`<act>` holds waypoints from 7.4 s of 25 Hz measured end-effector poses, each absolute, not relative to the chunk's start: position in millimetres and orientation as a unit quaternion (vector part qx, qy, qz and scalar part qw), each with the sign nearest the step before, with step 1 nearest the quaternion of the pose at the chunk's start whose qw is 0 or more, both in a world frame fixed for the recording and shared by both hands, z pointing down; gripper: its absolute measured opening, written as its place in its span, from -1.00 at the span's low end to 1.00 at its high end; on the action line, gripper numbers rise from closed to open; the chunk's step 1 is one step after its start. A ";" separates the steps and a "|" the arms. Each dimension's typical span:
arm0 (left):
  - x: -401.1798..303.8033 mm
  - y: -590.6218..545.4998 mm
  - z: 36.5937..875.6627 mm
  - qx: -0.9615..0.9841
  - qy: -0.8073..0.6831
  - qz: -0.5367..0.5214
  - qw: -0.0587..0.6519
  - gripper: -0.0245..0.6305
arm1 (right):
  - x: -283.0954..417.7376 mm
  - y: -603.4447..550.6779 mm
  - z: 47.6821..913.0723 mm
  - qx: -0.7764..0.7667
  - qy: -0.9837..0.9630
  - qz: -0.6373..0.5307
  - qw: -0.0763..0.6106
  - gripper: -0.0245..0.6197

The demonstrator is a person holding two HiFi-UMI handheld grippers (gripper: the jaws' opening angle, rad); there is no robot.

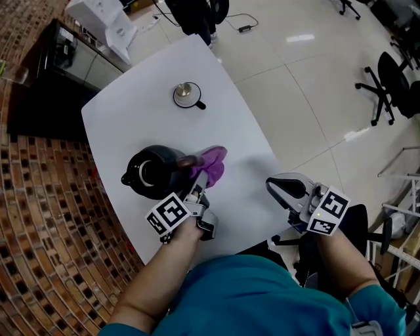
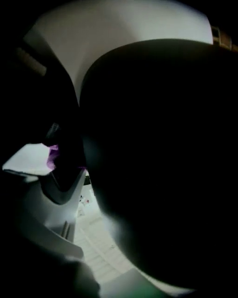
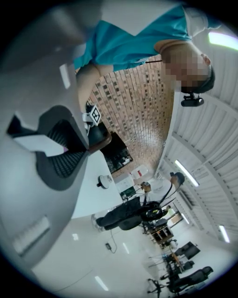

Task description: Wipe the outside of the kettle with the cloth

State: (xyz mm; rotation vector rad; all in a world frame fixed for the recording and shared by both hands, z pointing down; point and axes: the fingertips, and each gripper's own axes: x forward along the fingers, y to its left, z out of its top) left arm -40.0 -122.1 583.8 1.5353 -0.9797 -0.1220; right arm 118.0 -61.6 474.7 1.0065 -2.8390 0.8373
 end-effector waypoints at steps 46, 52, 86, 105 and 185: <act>-222.5 -137.4 581.0 0.813 -0.325 0.163 0.455 -0.56 | 54.1 -153.1 463.5 0.309 -0.919 0.233 0.078 -0.91; -219.6 -198.3 570.3 0.862 -0.277 0.180 0.384 -0.57 | 67.0 -159.8 465.9 0.318 -0.915 0.233 0.083 -0.91; -83.0 -161.8 329.3 0.949 -0.188 0.251 0.033 -0.72 | 112.3 -117.3 397.8 0.339 -0.922 0.188 -0.023 -0.91; -29.0 -144.6 426.7 0.831 -0.072 0.549 -0.053 -0.56 | 151.1 -82.1 407.0 0.361 -0.909 0.200 -0.065 -0.91; -175.9 -87.6 426.3 0.887 -0.213 0.398 0.096 -0.70 | 50.9 -130.5 378.2 0.324 -0.930 0.163 0.048 -0.91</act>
